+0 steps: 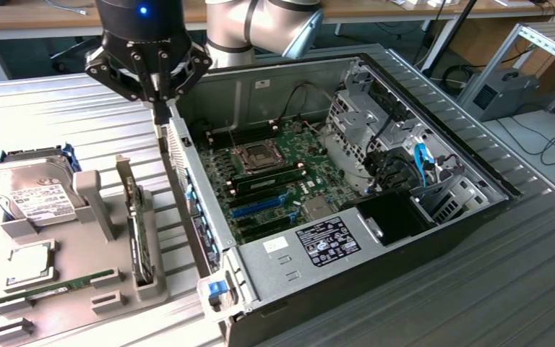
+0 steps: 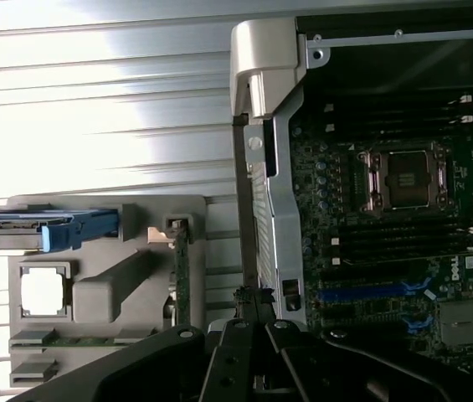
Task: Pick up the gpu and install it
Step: 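Reach for the gpu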
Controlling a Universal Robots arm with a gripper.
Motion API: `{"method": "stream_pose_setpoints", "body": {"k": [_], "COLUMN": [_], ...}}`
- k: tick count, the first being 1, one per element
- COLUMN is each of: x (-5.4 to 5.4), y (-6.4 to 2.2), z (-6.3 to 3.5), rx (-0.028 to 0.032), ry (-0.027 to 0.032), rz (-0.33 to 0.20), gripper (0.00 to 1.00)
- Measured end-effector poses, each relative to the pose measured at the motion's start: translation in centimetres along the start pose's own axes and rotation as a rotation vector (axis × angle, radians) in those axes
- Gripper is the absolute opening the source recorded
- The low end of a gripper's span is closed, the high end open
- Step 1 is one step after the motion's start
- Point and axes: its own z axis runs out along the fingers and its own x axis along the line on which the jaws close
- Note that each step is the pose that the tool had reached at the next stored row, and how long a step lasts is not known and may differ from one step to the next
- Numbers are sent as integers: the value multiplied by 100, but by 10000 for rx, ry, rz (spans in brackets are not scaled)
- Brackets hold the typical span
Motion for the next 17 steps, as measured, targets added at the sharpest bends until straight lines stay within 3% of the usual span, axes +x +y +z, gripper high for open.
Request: {"method": "stream_pose_setpoints", "body": {"k": [17], "x": [79], "y": [-6], "z": [1], "rx": [0], "ry": [0], "rz": [0], "gripper": [11]}}
